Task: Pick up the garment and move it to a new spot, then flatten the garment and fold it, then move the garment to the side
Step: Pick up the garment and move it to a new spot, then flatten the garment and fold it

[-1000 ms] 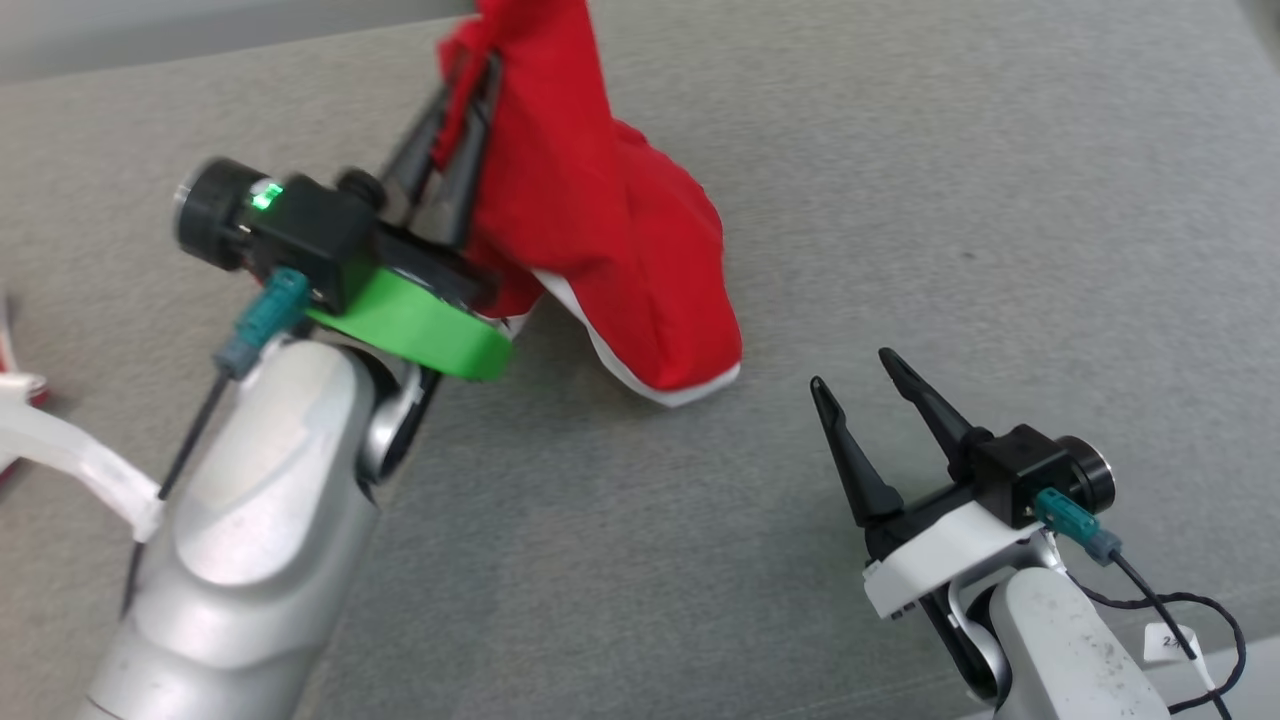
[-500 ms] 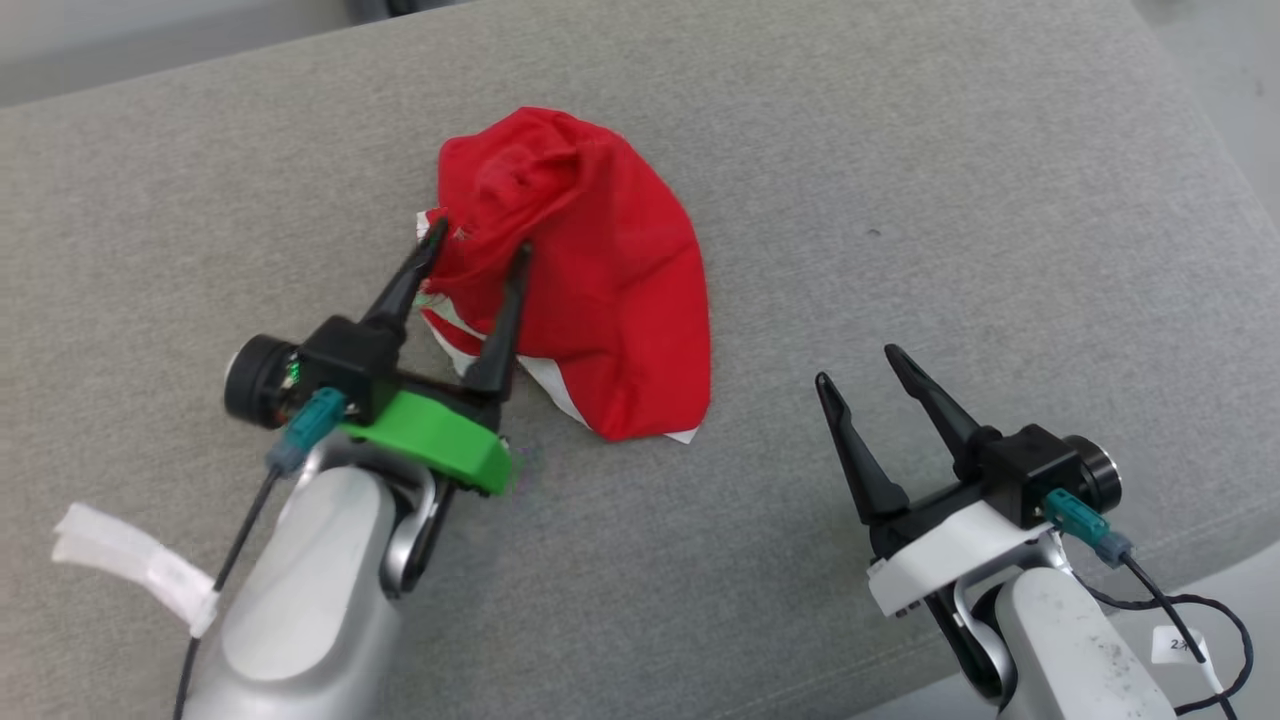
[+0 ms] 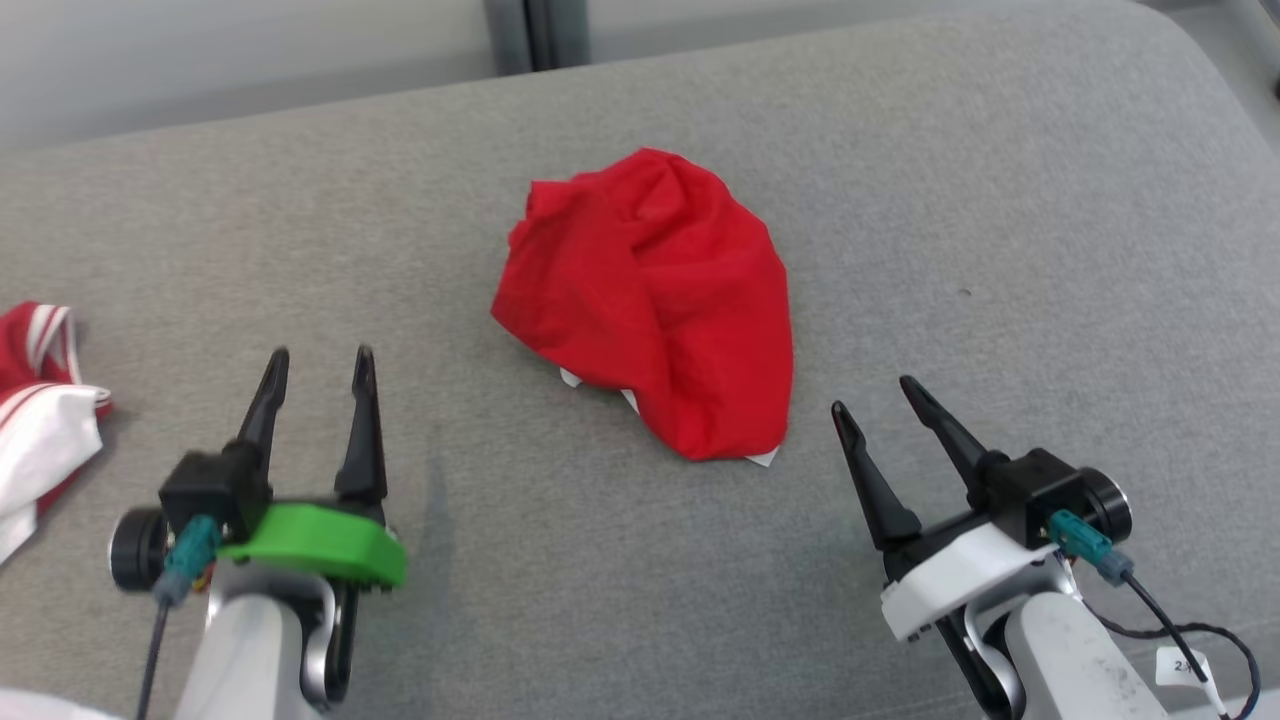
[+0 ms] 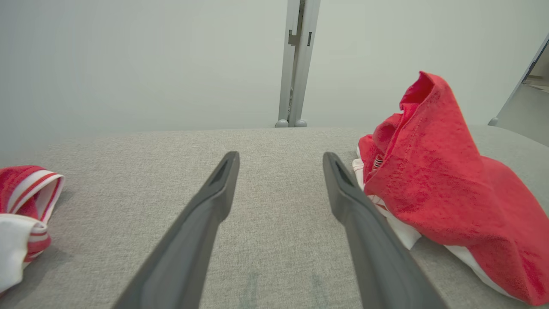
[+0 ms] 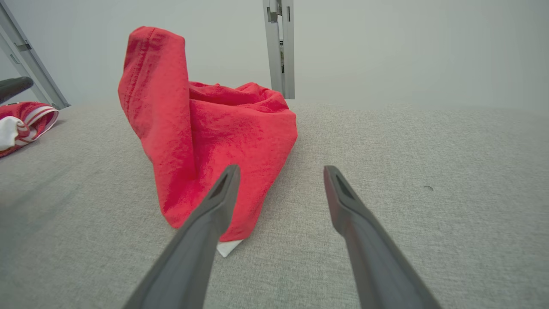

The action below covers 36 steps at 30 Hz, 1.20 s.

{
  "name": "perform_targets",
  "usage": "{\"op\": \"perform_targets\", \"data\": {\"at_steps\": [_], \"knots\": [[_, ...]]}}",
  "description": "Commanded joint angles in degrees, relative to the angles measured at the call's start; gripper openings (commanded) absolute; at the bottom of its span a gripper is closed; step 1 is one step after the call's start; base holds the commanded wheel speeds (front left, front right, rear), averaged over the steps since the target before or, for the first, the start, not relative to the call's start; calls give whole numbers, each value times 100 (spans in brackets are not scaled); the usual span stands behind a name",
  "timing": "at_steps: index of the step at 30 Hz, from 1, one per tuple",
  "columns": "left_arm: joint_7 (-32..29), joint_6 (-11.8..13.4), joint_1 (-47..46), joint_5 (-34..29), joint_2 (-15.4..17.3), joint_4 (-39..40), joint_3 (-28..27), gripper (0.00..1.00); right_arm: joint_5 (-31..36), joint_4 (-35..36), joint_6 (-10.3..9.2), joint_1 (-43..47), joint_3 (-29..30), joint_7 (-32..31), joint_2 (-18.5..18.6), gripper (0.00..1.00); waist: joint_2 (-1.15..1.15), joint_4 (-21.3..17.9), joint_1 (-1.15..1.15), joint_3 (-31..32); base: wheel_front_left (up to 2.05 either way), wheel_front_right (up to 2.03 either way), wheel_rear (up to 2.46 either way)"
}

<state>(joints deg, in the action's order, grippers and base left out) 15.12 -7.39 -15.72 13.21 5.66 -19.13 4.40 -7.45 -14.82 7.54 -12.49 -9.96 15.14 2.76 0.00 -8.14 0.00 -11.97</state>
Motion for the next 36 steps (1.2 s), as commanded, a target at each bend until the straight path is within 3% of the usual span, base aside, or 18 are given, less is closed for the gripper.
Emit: {"op": "perform_targets", "data": {"at_steps": [1,11,19,27,36], "knots": [[5,-15,266,-87,-41,44,-61,100,54,-41,-10,139,29,2,28,100,0,367,0,392,0,0,0],[5,-15,1316,-99,-225,198,-183,100,69,-248,-10,523,147,2,25,100,0,677,0,667,0,0,0],[5,-15,1262,-79,-262,233,-25,100,178,-281,-10,449,114,2,23,100,0,854,0,530,0,0,0],[5,-16,877,-14,-267,195,282,100,446,-435,-10,-465,-354,2,28,100,0,1144,0,85,0,0,0],[5,-15,609,152,-266,113,496,100,474,-1576,-10,-1750,-671,1,27,100,0,1537,0,-359,0,0,0]]}}
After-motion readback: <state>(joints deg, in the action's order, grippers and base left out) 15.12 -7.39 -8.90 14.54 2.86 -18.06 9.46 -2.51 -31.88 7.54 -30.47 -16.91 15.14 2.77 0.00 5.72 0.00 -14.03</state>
